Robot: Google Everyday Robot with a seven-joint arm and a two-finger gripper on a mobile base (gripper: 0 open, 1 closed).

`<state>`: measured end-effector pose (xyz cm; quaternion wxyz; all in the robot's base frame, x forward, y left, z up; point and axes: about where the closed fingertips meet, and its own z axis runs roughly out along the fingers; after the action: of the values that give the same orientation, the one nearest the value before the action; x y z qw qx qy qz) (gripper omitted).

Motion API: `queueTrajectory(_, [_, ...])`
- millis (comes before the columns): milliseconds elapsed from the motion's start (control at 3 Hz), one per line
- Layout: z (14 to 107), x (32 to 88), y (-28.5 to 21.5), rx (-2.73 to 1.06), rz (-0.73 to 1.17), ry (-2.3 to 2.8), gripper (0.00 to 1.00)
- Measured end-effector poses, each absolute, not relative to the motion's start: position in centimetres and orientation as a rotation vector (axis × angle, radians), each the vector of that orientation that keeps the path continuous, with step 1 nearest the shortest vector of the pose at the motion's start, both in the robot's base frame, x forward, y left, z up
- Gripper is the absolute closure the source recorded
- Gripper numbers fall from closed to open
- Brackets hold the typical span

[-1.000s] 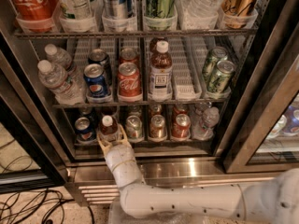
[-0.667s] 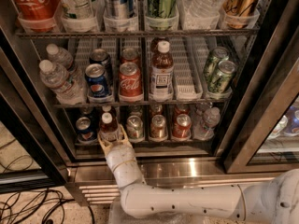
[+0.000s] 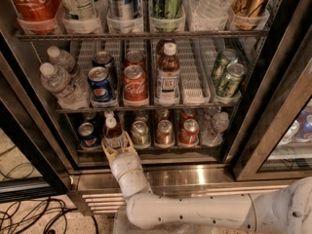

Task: Pick blue plastic bottle from bottom shelf of fridge

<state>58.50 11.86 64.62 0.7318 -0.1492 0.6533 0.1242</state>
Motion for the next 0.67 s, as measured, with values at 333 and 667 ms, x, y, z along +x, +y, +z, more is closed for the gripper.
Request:
queueTrajectory(333, [64.6,57.9,11.7,-0.337,0.295,1.449,1.00])
queueTrajectory(667, [64.5,56.0,10.9,-0.359,0.377,1.491,1.00])
